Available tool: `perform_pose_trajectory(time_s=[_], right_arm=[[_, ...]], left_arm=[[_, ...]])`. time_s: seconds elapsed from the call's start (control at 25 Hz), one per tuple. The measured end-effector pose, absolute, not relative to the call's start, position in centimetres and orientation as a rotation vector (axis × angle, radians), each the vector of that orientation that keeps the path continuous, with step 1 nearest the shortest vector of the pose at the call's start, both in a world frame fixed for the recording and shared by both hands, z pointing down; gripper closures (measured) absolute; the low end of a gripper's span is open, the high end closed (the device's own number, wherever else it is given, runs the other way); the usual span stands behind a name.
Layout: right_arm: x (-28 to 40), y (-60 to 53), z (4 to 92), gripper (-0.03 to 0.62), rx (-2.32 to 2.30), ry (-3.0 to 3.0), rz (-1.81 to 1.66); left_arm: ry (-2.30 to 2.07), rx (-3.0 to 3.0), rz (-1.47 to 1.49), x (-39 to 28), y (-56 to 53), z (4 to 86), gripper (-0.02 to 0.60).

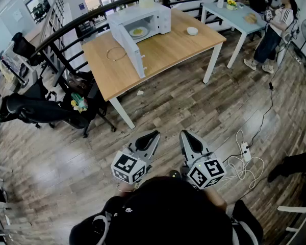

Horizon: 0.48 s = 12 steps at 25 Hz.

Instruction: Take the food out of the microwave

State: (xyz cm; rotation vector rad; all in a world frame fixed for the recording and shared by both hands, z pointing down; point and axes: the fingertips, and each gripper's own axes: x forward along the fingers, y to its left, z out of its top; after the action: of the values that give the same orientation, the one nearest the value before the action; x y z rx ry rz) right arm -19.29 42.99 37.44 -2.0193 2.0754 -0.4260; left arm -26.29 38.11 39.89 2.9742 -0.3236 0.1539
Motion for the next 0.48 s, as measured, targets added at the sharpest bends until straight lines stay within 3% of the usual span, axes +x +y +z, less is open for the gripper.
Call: perform_pose_trajectory(time_s=[0.48], right_arm=[[-19.6,42.4,36.4,0.594,-1.863,2.153,-0.354]], left_arm=[[-0.408,2.956,0.151,-26.3,37.6,40.0,0.552]])
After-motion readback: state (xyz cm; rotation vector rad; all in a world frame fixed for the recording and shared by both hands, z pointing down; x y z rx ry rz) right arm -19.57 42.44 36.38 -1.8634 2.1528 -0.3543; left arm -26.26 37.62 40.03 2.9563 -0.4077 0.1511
